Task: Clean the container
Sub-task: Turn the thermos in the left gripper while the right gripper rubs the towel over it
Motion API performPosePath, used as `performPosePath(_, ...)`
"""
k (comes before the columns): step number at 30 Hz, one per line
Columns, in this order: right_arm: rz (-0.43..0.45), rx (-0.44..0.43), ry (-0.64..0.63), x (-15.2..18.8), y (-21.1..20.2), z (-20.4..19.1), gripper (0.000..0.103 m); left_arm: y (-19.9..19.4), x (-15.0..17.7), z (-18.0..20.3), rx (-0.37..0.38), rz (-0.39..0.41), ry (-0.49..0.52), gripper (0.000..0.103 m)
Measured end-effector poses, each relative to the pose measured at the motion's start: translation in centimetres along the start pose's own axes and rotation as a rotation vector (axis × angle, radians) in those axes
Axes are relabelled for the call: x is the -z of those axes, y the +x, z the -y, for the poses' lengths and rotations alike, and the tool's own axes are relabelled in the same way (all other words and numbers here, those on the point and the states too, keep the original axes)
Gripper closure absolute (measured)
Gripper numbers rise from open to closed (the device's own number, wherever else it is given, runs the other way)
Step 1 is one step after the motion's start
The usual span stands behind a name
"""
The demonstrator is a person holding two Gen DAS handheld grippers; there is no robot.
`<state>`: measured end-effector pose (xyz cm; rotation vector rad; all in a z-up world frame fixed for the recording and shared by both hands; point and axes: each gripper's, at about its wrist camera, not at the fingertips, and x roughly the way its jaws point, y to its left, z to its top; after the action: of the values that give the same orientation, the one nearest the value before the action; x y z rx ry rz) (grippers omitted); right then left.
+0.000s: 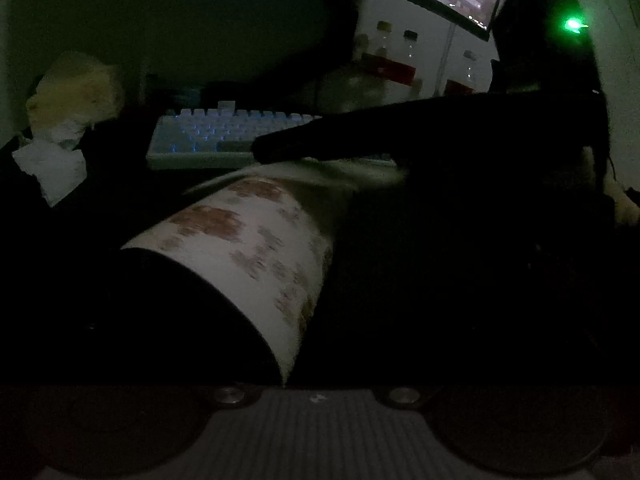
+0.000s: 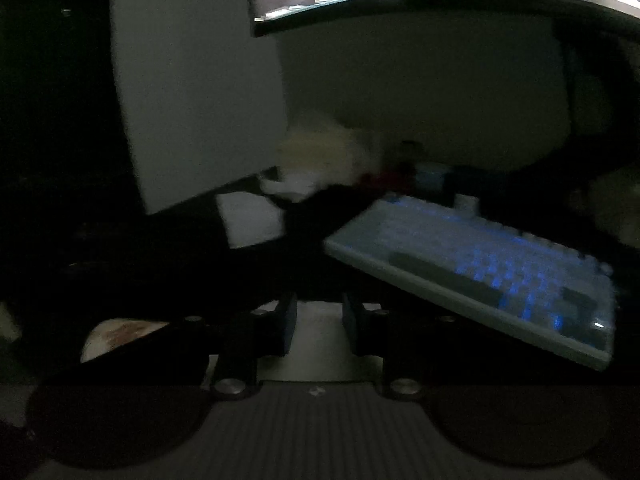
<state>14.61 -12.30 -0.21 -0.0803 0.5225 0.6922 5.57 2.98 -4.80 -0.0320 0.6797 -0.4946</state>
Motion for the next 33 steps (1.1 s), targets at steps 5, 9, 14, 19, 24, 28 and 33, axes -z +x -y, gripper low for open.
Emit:
performPosePath(5,0.015,-0.205,-0.026,0.7,-1.3,-2.5,0.073,0.0,0.0,0.2,-0.001,-0.001,0.005,0.000)
performPosePath(9,0.017,-0.257,-0.027,0.9,-1.7,-2.5,0.074,0.0,0.0,0.4,0.009,-0.008,0.007,0.000)
performPosePath(14,0.017,-0.036,0.006,0.7,-0.6,-0.2,0.074,0.0,0.2,0.9,0.013,-0.011,0.020,0.000)
performPosePath(19,0.019,-0.132,0.007,0.9,-0.9,-1.7,0.073,0.0,0.3,1.1,0.014,-0.012,0.024,0.000)
performPosePath(24,0.018,-0.256,-0.011,1.2,-1.6,-2.6,0.074,0.0,0.3,1.2,0.021,-0.011,0.026,0.000)
performPosePath(28,0.013,-0.128,-0.003,1.0,-1.1,-1.3,0.074,-0.1,0.3,1.2,0.025,-0.009,0.029,0.000)
performPosePath(33,0.009,-0.056,0.007,0.9,-0.7,-1.3,0.073,0.0,0.1,1.2,0.027,-0.010,0.022,0.000)
